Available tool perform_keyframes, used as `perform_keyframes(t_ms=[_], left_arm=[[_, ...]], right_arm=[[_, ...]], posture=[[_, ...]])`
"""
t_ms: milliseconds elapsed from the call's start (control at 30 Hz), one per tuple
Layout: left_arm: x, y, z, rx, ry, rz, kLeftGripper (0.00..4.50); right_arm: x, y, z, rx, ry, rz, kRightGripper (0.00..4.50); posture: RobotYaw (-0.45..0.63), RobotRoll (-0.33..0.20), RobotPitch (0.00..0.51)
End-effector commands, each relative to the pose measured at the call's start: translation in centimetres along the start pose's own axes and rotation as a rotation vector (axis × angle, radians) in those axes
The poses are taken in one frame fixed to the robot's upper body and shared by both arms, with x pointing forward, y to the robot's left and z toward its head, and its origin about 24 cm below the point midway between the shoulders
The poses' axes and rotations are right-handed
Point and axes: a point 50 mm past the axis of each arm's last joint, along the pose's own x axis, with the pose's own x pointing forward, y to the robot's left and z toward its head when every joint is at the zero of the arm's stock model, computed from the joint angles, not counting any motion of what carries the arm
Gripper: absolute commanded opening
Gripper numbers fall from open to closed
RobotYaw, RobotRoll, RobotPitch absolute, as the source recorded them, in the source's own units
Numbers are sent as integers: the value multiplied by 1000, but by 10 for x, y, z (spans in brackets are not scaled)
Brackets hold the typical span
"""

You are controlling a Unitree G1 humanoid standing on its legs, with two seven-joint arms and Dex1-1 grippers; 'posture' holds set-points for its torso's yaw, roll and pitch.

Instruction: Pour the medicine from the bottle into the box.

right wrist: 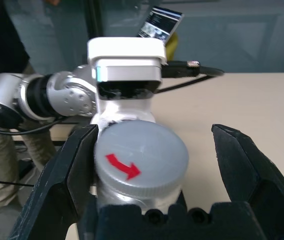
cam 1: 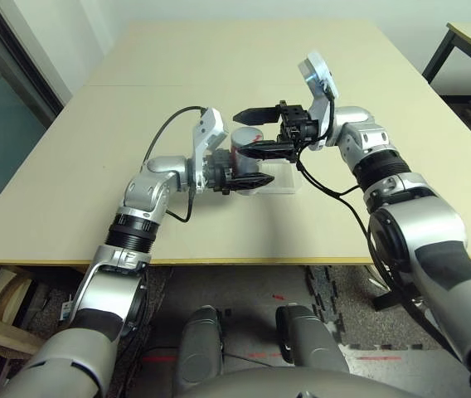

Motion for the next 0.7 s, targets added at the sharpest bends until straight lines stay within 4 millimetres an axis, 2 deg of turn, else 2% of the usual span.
perform_keyframes(t_ms=[33,367,700], left_arm=[[0,-2,0,2,-2,-1,2796],[-1,-1,0,3,-6,3,2796],[-3,0,0,4,-11,17,2797]], right_arm=[[-3,-3,2,-5,9,-36,4500],[-21,-7,0,37,20,-127,4500],[-55,-9,-2,66,56,-250,4500]], posture=[[-128,0,64],[-125,0,61],[-111,0,54]])
